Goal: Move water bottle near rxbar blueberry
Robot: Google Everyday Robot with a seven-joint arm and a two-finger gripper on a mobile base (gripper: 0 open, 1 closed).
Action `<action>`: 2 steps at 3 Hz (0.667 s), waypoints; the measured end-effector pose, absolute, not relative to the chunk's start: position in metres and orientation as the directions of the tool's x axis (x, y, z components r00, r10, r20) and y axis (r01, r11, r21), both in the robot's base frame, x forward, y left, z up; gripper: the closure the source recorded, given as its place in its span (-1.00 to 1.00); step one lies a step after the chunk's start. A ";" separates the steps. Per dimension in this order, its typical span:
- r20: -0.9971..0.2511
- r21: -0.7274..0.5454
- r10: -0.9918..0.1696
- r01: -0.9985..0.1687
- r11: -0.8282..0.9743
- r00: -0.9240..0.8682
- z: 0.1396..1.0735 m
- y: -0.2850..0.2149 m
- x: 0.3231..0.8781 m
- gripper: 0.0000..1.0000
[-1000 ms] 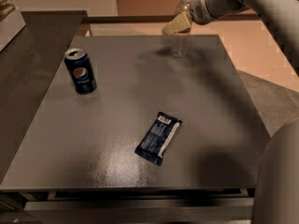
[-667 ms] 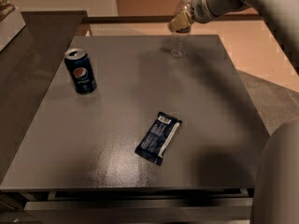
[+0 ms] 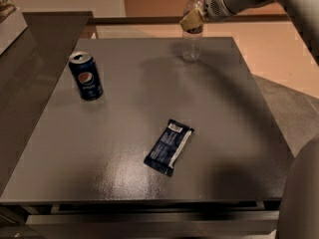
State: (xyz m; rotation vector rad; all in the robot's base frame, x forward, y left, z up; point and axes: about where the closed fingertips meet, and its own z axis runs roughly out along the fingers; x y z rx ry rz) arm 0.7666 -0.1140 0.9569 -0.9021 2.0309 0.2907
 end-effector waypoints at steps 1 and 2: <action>-0.791 -0.099 -0.513 -0.757 0.646 -0.334 0.968 -0.102 0.736 1.00; -0.792 -0.061 -0.528 -0.820 0.569 -0.307 0.980 -0.094 0.695 1.00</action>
Offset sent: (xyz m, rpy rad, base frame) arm -0.1224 0.0211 0.0407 0.0581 0.0845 0.2943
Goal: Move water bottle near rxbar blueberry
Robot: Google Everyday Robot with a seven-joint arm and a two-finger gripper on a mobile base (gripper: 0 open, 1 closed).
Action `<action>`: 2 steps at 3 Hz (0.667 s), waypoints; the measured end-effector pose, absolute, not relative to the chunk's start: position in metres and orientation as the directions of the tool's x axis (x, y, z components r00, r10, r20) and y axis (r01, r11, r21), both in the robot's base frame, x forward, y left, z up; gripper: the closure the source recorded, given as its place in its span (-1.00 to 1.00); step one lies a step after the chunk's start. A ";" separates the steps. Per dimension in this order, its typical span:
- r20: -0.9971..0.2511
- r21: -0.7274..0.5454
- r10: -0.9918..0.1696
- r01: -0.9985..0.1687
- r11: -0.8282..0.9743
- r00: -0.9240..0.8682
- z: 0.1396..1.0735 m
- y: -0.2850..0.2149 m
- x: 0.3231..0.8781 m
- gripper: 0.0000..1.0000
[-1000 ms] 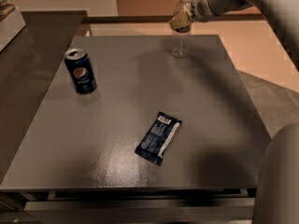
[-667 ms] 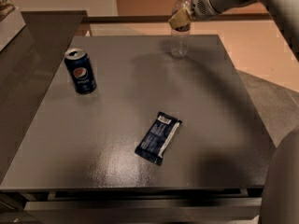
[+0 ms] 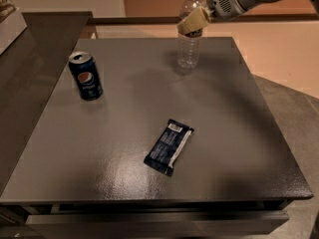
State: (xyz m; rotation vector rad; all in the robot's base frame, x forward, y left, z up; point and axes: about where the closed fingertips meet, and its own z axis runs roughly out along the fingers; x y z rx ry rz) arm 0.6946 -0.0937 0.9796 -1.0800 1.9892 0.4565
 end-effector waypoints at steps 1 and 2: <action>-0.794 -0.043 -0.537 -0.855 0.516 -0.285 0.986 -0.090 0.661 1.00; -0.798 -0.031 -0.543 -0.883 0.469 -0.261 0.984 -0.085 0.620 1.00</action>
Offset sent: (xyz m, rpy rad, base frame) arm -0.1301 0.0086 -0.0022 0.0344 0.0365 0.1786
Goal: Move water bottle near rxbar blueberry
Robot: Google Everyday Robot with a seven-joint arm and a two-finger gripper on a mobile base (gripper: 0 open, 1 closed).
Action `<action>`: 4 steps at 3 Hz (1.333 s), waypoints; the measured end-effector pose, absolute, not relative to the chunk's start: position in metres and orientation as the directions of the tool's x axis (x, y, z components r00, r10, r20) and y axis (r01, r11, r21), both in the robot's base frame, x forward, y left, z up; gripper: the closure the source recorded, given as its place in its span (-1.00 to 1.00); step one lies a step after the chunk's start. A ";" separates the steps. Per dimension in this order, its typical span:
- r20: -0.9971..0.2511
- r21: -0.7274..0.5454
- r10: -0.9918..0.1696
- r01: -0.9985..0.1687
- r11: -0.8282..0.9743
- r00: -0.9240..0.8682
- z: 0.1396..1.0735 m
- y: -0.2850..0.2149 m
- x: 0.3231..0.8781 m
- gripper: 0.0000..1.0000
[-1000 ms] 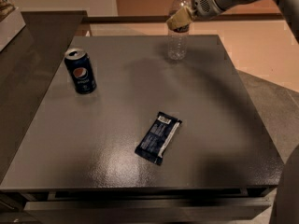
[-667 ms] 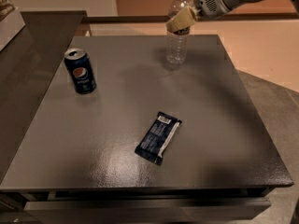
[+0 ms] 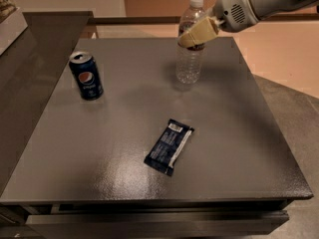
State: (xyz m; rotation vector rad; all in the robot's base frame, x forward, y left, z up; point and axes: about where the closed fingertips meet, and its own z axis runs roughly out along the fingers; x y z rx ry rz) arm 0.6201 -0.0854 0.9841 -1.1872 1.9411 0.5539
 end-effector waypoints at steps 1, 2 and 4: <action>-0.798 -0.048 -0.561 -0.905 0.423 -0.220 0.979 -0.075 0.585 1.00; -0.789 -0.059 -0.584 -0.924 0.378 -0.188 0.969 -0.061 0.559 1.00; -0.777 -0.063 -0.610 -0.945 0.320 -0.155 0.952 -0.040 0.528 1.00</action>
Offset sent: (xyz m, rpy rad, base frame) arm -0.0924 0.0368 -0.0280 -0.0451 -0.0248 0.1538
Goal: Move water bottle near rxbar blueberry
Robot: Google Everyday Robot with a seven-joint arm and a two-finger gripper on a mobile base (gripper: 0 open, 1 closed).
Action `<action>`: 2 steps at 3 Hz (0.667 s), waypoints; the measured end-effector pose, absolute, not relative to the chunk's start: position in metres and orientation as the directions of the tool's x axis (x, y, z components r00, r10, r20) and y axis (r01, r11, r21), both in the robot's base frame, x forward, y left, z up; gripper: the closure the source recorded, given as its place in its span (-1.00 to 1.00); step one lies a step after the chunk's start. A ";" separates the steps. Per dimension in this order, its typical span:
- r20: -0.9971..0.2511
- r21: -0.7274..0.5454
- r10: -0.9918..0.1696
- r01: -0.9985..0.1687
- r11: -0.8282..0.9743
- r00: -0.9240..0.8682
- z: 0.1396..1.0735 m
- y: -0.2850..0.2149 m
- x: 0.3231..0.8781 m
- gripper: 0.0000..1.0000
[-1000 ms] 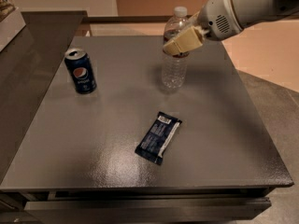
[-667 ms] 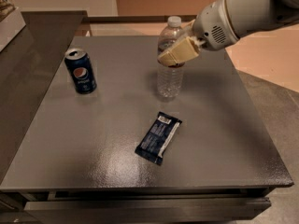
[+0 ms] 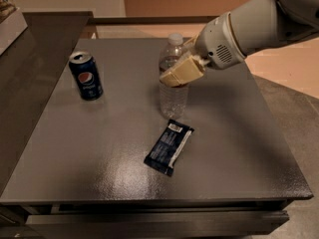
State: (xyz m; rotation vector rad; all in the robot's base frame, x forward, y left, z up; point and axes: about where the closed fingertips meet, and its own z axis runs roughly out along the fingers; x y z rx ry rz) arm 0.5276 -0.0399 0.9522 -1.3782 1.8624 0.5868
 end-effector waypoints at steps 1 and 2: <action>-0.777 -0.067 -0.610 -0.943 0.327 -0.156 0.947 -0.036 0.519 0.65; -0.779 -0.067 -0.604 -0.936 0.345 -0.166 0.940 -0.035 0.517 0.19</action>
Offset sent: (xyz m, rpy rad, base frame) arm -0.0102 0.0007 -0.0219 0.0109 -0.0047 -0.0582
